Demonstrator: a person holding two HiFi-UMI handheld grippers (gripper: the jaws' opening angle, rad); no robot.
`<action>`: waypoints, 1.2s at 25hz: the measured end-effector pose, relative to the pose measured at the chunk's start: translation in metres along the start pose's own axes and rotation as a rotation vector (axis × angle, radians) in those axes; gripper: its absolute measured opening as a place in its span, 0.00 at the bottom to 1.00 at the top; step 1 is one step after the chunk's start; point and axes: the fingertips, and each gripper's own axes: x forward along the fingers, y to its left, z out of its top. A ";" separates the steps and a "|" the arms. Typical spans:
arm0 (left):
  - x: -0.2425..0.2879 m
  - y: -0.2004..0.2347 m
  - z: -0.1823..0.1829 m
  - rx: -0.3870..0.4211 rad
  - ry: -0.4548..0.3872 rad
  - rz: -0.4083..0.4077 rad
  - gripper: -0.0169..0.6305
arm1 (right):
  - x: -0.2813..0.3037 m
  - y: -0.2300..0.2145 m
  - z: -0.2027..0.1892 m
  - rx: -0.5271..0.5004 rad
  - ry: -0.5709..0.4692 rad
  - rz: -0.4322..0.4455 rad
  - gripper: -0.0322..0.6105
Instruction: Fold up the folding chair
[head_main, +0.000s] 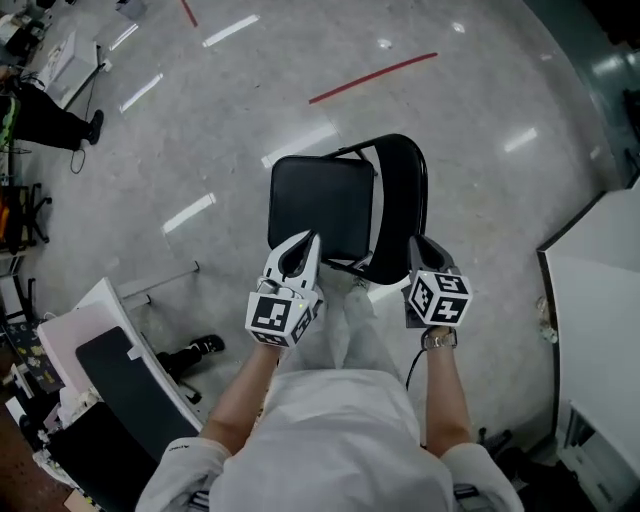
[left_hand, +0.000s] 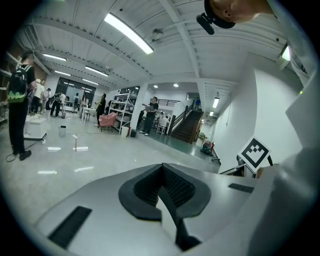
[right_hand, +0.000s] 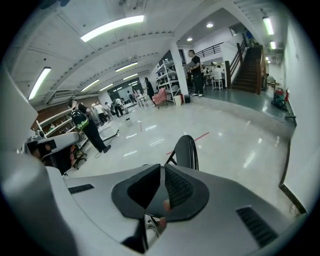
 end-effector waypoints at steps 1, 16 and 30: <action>0.006 0.003 -0.005 -0.001 0.007 -0.006 0.04 | 0.007 -0.005 -0.003 0.006 0.011 -0.005 0.06; 0.070 0.035 -0.078 -0.032 0.063 -0.047 0.04 | 0.106 -0.083 -0.069 0.112 0.208 -0.099 0.38; 0.089 0.093 -0.137 -0.043 0.077 -0.001 0.05 | 0.136 -0.086 -0.075 0.101 0.264 -0.120 0.26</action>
